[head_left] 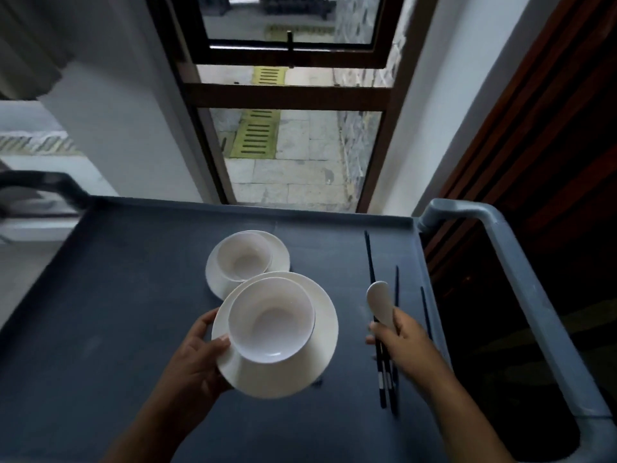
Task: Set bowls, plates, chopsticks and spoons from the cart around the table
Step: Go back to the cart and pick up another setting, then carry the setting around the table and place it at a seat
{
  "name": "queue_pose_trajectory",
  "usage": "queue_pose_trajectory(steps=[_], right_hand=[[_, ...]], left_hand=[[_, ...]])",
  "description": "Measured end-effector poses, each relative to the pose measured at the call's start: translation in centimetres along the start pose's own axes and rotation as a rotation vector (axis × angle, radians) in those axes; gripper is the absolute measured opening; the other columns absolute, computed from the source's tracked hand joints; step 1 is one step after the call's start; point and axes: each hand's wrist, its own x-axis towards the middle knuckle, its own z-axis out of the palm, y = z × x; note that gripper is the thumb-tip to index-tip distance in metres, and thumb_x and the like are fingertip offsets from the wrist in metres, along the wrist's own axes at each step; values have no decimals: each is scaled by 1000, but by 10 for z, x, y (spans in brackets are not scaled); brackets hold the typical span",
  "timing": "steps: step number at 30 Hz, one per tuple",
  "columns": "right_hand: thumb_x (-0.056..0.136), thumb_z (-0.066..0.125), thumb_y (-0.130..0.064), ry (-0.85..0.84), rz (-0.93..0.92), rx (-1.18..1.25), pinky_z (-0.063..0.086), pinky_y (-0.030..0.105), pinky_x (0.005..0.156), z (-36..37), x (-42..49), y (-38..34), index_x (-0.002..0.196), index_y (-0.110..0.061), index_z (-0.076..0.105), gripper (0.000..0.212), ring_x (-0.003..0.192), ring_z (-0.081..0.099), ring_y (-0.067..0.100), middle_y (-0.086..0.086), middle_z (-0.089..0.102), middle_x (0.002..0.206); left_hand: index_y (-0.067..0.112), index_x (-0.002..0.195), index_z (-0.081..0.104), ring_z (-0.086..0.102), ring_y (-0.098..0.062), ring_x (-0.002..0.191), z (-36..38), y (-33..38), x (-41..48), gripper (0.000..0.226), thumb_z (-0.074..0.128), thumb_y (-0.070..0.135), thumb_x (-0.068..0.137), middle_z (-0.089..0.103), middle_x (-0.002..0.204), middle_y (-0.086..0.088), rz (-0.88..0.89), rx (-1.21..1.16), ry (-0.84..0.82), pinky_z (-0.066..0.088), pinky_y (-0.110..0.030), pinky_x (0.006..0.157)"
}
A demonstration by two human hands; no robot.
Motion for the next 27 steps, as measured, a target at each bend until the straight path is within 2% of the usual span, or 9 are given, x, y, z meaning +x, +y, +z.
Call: queue_pose_trajectory(steps=[3, 6, 9, 11, 16, 19, 22, 27], right_hand=[[100, 52, -7, -171, -19, 295, 56, 36, 59, 32, -2, -42, 102, -2, 54, 6, 62, 68, 25, 13, 68, 76], [100, 50, -5, -320, -25, 354, 55, 35, 53, 85, -10, -83, 99, -5, 53, 3, 51, 54, 18, 10, 56, 68], [99, 47, -3, -462, -26, 262, 38, 28, 40, 151, -26, -117, 93, -7, 49, 8, 44, 40, 13, 5, 48, 60], [100, 48, -7, -565, -50, 193, 30, 25, 38, 201, -43, -135, 84, -9, 46, 16, 41, 35, 12, 1, 44, 54], [101, 53, -24, -679, -81, 67, 27, 26, 40, 334, -102, -176, 81, -9, 50, 26, 41, 33, 12, 1, 41, 51], [100, 56, -28, -838, -107, 39, 25, 23, 39, 417, -144, -194, 77, -10, 48, 30, 39, 29, 12, 1, 37, 49], [96, 60, -25, -993, -202, -36, 25, 22, 38, 501, -190, -208, 75, -9, 51, 28, 37, 29, 12, 1, 36, 46], [99, 55, -11, -1217, -261, -165, 20, 23, 41, 627, -261, -225, 85, -3, 50, 17, 40, 27, 12, 5, 31, 51]], left_hand=[[31, 123, 61, 73, -35, 87, -25, 8, -21, 45, 60, 7, 84, 71, 117, -15, 45, 6, 48, 58, -46, 60], [30, 125, 60, 72, -32, 86, -60, 20, -54, 46, 60, 8, 85, 71, 116, -14, 109, -11, 132, 56, -48, 61], [28, 123, 61, 72, -30, 84, -100, 36, -96, 50, 69, 12, 76, 72, 112, -14, 185, -75, 228, 57, -46, 61], [28, 120, 62, 71, -32, 79, -130, 46, -127, 50, 70, 14, 73, 72, 108, -16, 238, -117, 312, 56, -44, 58], [30, 117, 64, 71, -36, 80, -232, 63, -207, 42, 54, 1, 88, 71, 110, -16, 344, -211, 549, 54, -47, 56], [34, 115, 64, 72, -35, 82, -298, 73, -265, 42, 61, 5, 84, 72, 109, -12, 413, -219, 654, 54, -48, 58], [34, 117, 62, 70, -37, 89, -356, 77, -323, 44, 67, 17, 77, 71, 111, -10, 468, -248, 774, 54, -49, 60], [37, 112, 64, 69, -38, 94, -433, 75, -403, 31, 60, 14, 92, 74, 106, -5, 491, -319, 1037, 55, -57, 66]])
